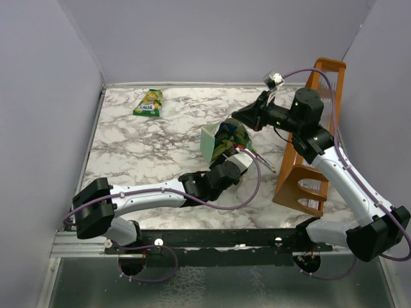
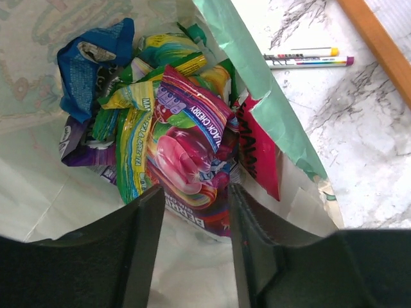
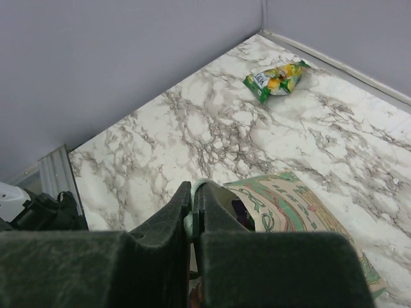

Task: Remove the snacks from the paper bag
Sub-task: Take out the snack from the paper bag.

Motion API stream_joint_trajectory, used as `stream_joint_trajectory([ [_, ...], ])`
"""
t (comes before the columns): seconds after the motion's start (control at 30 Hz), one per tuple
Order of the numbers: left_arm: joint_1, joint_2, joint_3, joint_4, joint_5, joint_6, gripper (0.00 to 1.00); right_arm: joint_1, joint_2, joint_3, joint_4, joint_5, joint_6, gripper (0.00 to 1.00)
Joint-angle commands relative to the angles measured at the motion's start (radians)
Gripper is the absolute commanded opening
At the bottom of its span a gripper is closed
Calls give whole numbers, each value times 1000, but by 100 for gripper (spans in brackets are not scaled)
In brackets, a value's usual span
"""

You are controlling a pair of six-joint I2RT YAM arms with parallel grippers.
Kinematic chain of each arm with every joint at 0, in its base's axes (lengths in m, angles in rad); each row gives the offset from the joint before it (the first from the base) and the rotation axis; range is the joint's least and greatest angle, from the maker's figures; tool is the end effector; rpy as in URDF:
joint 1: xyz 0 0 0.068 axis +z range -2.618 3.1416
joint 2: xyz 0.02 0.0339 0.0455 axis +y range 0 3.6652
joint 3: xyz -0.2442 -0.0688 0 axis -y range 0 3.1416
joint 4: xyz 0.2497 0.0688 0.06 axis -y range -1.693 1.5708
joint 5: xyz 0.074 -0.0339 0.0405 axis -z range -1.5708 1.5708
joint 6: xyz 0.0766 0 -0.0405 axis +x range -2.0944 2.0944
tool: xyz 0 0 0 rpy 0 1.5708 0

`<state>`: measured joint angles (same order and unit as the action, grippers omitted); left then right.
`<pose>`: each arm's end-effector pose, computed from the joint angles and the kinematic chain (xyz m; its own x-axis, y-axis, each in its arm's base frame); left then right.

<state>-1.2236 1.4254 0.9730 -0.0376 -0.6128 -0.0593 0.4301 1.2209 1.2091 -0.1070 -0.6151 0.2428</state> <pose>0.1626 -0.3198 0.2356 -0.1952 0.3970 -0.8968 0.5860 0.7804 0.2179 0.2745 0.1746 0.3838 -0.3117 0.0731 -0.9474 -0.8102 0.5005 0.3051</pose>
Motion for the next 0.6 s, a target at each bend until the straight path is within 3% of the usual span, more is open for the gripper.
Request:
stream_joint_trajectory([
  [0.0, 11, 53, -3, 86, -28, 28, 50, -1, -43, 9, 34, 10, 13, 1],
  [0.33, 49, 147, 5, 103, -87, 42, 57, -1, -51, 5, 41, 1, 25, 1],
  [0.57, 64, 155, 29, 96, -75, 67, 35, -1, -69, -3, 54, 9, 32, 1],
])
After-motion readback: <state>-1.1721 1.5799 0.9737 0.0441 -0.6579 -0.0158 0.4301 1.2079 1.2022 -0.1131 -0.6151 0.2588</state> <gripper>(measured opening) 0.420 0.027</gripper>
